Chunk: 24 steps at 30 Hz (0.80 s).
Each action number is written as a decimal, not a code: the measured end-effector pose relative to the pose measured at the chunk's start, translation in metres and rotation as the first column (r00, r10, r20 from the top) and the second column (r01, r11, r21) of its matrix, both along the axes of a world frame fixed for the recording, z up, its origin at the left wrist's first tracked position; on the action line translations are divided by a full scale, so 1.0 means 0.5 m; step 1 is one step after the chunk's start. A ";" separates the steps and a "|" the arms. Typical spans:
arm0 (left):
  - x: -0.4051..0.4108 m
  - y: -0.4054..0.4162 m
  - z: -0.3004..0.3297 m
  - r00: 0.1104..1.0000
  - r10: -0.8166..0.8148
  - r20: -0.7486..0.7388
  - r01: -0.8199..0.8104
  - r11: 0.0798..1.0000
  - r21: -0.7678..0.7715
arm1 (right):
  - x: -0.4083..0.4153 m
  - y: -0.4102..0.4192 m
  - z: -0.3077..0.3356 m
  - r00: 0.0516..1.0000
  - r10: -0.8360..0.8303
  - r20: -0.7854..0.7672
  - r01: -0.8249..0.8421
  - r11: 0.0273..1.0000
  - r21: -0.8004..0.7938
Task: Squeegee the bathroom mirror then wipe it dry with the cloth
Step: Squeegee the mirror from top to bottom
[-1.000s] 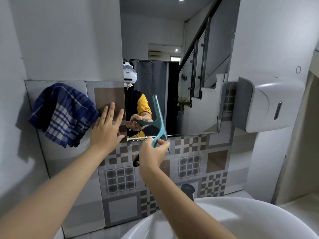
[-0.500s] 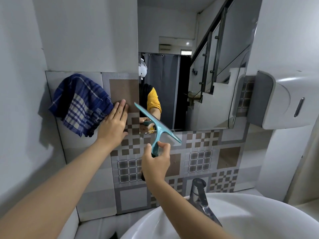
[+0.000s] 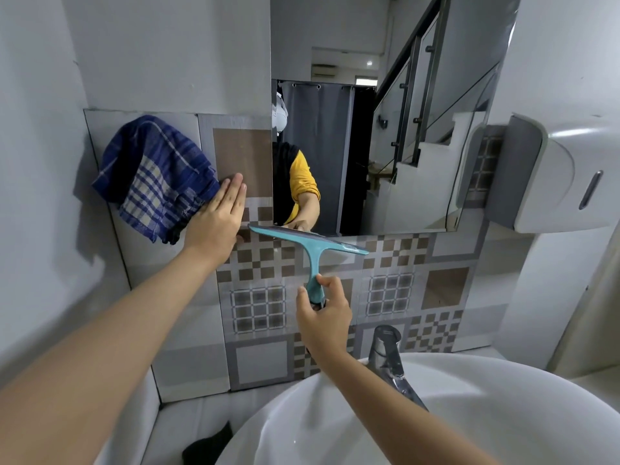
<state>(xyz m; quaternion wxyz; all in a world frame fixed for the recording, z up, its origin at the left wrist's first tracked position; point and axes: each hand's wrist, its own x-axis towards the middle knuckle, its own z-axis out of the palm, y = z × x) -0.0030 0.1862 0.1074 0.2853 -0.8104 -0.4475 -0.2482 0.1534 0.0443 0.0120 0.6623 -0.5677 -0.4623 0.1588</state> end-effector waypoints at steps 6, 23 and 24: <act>0.003 -0.007 0.004 0.999 0.038 -0.039 -0.039 0.999 -0.017 | 0.010 -0.018 -0.015 1.000 0.005 0.030 -0.003 0.995 -0.095; 0.111 -0.264 -0.020 0.658 -0.471 0.587 0.736 0.566 -0.371 | 0.151 -0.184 0.181 0.728 0.505 0.464 -0.248 0.825 -0.508; 0.116 -0.279 -0.025 0.651 -0.477 0.590 0.753 0.503 -0.425 | 0.159 -0.189 0.196 0.671 0.548 0.500 -0.262 0.805 -0.532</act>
